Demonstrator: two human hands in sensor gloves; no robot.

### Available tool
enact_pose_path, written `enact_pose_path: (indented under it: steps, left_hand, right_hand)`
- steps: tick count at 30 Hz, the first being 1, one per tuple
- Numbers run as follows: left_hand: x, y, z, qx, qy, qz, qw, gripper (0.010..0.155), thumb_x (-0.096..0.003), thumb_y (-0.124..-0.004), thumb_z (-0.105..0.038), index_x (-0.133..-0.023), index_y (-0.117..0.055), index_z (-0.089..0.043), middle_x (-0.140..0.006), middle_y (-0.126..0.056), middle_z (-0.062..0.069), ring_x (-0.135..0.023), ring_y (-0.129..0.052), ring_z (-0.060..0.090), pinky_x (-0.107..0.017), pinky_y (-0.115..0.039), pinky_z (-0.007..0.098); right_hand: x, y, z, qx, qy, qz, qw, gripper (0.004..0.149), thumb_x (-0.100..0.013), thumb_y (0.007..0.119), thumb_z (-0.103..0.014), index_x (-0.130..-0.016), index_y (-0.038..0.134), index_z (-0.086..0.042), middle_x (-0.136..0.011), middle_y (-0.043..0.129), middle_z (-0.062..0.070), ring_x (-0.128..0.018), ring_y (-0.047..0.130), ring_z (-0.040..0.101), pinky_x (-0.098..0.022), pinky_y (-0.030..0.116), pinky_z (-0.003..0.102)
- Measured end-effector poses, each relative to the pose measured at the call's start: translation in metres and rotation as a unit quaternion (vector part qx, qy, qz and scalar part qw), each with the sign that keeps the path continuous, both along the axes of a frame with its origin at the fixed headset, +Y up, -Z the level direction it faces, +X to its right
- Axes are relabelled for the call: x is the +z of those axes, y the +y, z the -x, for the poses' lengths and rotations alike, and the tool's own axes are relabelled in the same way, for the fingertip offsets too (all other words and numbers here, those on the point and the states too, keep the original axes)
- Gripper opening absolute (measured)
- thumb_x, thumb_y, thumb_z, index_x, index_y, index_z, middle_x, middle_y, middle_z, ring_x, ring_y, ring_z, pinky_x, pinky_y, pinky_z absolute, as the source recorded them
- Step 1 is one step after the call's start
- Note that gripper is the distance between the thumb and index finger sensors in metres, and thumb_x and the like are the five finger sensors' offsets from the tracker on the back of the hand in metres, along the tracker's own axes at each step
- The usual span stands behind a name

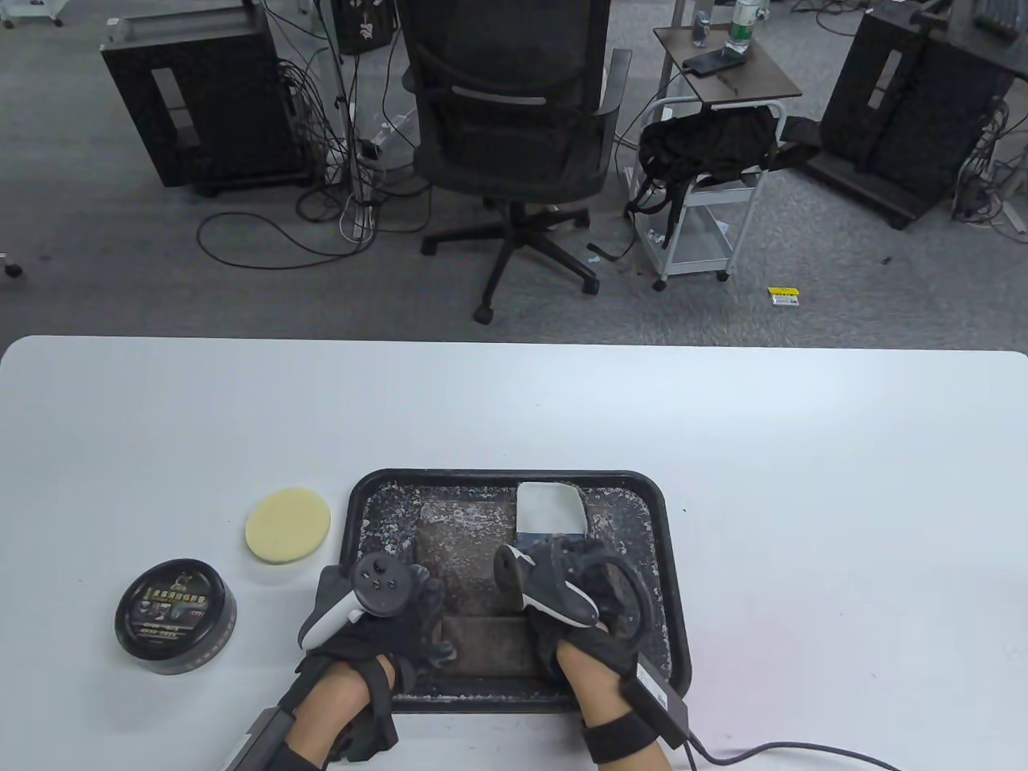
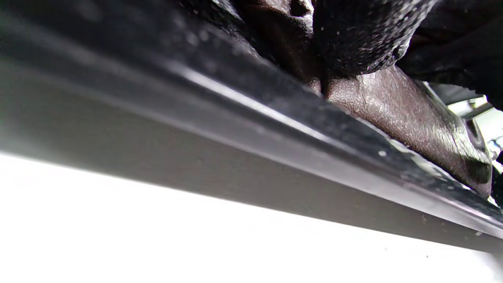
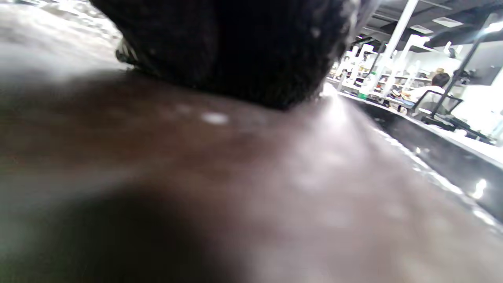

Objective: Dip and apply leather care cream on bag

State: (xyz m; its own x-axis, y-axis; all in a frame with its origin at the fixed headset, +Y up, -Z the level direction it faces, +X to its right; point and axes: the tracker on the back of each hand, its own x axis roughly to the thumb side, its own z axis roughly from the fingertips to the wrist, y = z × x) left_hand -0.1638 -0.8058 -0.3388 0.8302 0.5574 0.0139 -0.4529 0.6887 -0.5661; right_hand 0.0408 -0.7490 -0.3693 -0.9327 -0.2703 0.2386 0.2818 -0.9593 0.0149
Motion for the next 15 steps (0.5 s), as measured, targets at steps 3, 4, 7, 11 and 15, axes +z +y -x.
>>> enact_pose_path:
  steps: [3, 4, 7, 11, 15]
  left_hand:
    - [0.000, 0.000, 0.000, 0.000, 0.000, -0.001, 1.000, 0.078, -0.0404, -0.081, -0.051, -0.101, -0.035, -0.031, -0.107, -0.011, -0.009, -0.104, -0.008, 0.024, -0.071, -0.008, 0.053]
    - [0.000, 0.000, 0.000, 0.001, 0.000, -0.001, 1.000, 0.079, -0.0403, -0.081, -0.051, -0.101, -0.035, -0.031, -0.107, -0.011, -0.009, -0.104, -0.008, 0.024, -0.071, -0.008, 0.053]
    - [0.000, -0.001, 0.000, 0.001, 0.001, -0.001, 1.000, 0.078, -0.0403, -0.081, -0.051, -0.101, -0.035, -0.031, -0.107, -0.011, -0.009, -0.104, -0.008, 0.024, -0.071, -0.008, 0.053]
    - [0.000, -0.001, 0.000, 0.002, 0.001, -0.001, 1.000, 0.078, -0.0404, -0.081, -0.051, -0.101, -0.035, -0.031, -0.107, -0.011, -0.009, -0.104, -0.007, 0.024, -0.071, -0.008, 0.053]
    - [0.000, -0.001, 0.001, 0.005, 0.001, 0.002, 1.000, 0.078, -0.0407, -0.080, -0.051, -0.099, -0.034, -0.029, -0.107, -0.010, -0.009, -0.104, -0.006, 0.023, -0.071, -0.007, 0.052]
  right_hand:
    - [0.004, 0.000, 0.013, -0.045, 0.027, 0.013, 0.999, 0.056, -0.043, 0.080, -0.026, -0.099, 0.074, -0.024, -0.099, 0.078, 0.009, -0.089, 0.085, 0.032, -0.070, 0.064, 0.049]
    - [0.005, 0.000, 0.017, -0.062, 0.032, 0.016, 0.997, 0.056, -0.043, 0.080, -0.026, -0.099, 0.075, -0.024, -0.100, 0.078, 0.009, -0.089, 0.085, 0.032, -0.071, 0.064, 0.049]
    - [0.007, 0.000, 0.033, -0.081, 0.056, 0.025, 0.995, 0.056, -0.044, 0.080, -0.026, -0.100, 0.074, -0.026, -0.101, 0.077, 0.006, -0.091, 0.083, 0.031, -0.071, 0.063, 0.048]
    - [0.010, 0.000, 0.048, -0.107, 0.086, 0.033, 0.990, 0.057, -0.044, 0.079, -0.027, -0.100, 0.072, -0.029, -0.103, 0.075, 0.003, -0.093, 0.080, 0.029, -0.073, 0.061, 0.047]
    - [0.009, -0.001, 0.050, -0.141, 0.100, 0.044, 0.984, 0.056, -0.044, 0.080, -0.026, -0.100, 0.073, -0.030, -0.103, 0.073, 0.001, -0.095, 0.078, 0.028, -0.073, 0.060, 0.046]
